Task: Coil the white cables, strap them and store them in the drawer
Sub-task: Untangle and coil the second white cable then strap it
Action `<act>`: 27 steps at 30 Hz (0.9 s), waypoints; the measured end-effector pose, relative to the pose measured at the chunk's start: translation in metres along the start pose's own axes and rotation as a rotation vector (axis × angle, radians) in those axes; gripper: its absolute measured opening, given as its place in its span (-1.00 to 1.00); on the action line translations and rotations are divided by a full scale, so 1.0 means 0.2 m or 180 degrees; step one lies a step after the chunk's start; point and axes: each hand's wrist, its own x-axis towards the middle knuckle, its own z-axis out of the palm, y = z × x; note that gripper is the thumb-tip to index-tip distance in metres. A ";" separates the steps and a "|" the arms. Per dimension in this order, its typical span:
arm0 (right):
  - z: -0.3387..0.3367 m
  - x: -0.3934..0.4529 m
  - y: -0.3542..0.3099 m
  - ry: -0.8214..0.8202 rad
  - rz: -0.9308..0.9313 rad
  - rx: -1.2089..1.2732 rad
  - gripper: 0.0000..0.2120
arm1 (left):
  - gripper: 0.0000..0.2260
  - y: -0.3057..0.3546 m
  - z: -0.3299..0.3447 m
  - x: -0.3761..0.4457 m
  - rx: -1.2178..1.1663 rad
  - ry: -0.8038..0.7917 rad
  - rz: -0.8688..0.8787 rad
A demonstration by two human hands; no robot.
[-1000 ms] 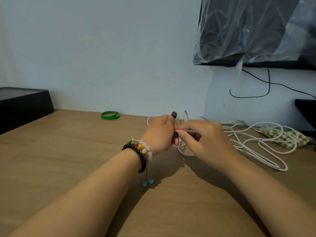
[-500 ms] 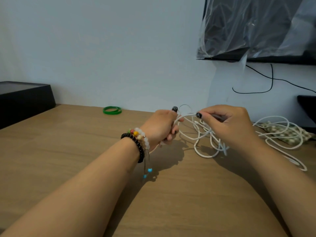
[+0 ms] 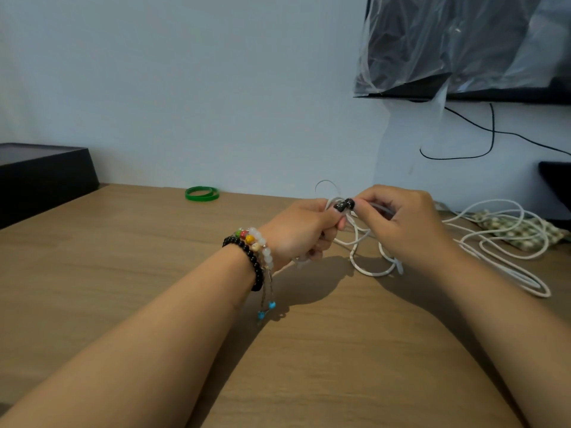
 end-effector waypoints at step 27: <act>-0.06 0.02 0.11 0.0580 -0.0042 -0.1083 -0.74 | -0.68 0.09 -0.15 0.01 -0.2291 0.1306 0.0727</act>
